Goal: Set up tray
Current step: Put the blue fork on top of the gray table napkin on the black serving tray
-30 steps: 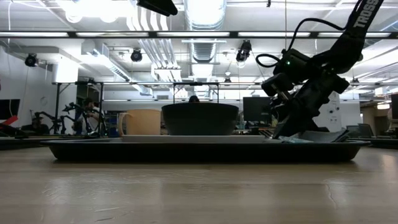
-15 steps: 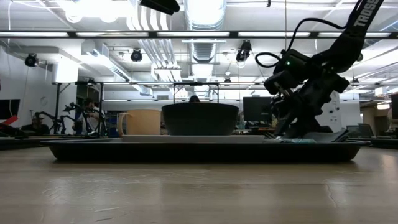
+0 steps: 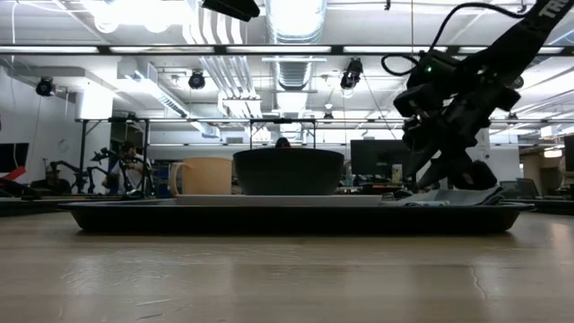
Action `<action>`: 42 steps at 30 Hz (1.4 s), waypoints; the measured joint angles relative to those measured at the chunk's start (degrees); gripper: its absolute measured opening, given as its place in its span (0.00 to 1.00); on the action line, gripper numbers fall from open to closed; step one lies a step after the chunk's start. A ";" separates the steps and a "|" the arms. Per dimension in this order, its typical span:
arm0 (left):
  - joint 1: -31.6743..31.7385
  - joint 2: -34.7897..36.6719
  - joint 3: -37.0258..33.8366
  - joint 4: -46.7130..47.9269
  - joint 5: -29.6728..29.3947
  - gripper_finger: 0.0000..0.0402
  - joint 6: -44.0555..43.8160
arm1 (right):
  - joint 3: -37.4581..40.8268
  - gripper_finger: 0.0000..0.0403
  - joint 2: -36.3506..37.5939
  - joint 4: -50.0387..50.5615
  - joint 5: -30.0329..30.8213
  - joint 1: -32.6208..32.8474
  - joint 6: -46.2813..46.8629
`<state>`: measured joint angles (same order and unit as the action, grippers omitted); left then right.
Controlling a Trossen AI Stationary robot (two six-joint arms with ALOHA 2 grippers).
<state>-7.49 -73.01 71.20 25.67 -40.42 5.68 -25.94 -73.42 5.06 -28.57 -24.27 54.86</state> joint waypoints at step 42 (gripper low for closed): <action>0.00 0.00 -0.22 0.26 0.02 0.65 0.00 | -12.44 0.02 -11.80 5.46 7.49 12.15 1.71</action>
<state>-7.49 -73.01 70.98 25.93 -40.40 5.67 -38.38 -85.22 10.53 -21.08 -12.12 56.58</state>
